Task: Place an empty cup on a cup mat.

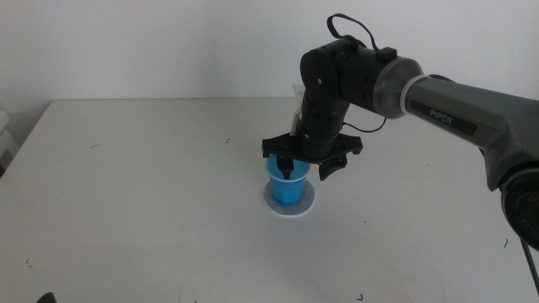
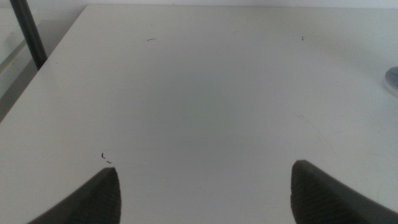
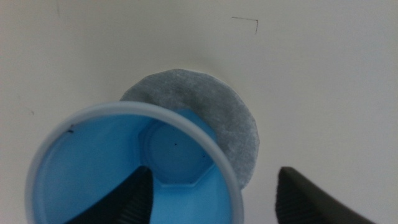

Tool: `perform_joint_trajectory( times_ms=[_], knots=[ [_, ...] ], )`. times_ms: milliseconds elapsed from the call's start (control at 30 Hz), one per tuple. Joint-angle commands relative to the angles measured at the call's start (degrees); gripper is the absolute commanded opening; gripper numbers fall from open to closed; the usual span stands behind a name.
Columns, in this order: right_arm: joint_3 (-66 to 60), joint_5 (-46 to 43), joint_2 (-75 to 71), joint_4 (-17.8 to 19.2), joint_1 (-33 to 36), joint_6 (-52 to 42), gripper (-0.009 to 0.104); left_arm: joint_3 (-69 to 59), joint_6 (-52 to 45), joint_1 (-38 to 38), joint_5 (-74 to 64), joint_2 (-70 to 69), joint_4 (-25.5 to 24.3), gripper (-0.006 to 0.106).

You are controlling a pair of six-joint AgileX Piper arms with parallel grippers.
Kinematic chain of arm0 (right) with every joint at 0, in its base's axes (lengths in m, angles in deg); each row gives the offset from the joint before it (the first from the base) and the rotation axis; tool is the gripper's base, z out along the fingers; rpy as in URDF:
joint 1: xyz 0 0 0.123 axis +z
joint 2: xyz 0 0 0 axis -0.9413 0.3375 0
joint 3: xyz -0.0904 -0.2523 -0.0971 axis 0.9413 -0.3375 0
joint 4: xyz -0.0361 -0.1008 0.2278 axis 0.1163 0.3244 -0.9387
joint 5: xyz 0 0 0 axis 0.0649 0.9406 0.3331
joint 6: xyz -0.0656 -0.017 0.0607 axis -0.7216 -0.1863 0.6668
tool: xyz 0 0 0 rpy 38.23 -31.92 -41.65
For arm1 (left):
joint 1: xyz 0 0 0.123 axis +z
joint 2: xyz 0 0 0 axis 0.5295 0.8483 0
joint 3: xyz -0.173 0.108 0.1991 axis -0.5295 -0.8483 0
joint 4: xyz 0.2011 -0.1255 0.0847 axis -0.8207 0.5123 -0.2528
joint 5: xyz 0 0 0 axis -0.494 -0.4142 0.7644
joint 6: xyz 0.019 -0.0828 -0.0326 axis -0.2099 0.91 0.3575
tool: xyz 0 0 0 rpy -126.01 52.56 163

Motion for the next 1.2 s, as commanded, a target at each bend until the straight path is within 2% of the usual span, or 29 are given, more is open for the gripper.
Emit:
perform_joint_trajectory(
  times_ms=[0,100,167,300,500,767,900,1033,1167],
  knots=[
    [1.9,-0.6,-4.5,0.7,0.0,-0.7,0.062,0.3,0.6,0.1,3.8,-0.7,0.0,0.105],
    [1.9,-0.5,-7.2,0.9,0.0,-0.9,0.073,0.3,0.6,0.1,3.8,-0.7,0.0,0.105],
    [1.9,0.4,-10.2,1.8,0.0,-2.2,0.077,0.3,0.6,0.1,3.8,-0.7,0.0,0.105],
    [1.7,3.7,-15.6,3.1,-0.6,-4.8,0.077,0.3,0.6,0.1,3.8,-0.7,0.0,0.105],
    [-1.5,4.6,-26.3,2.9,-2.5,-6.8,0.077,0.3,0.6,0.1,3.8,-0.7,0.0,0.105],
    [-20.5,-2.1,-45.8,2.7,-9.9,-7.4,0.077,0.3,0.6,0.1,3.8,-0.7,0.0,0.105],
    [-31.0,-6.0,-55.5,2.4,-14.4,-13.6,0.078,0.3,0.6,0.1,3.8,-0.7,0.0,0.105],
    [-39.7,-9.8,-65.0,1.8,-19.3,-21.0,0.084,0.3,0.6,0.1,3.8,-0.7,0.0,0.105],
    [-47.9,-13.9,-75.4,2.0,-23.1,-23.8,0.09,0.3,0.6,0.1,3.8,-0.7,0.0,0.105]
  ],
)
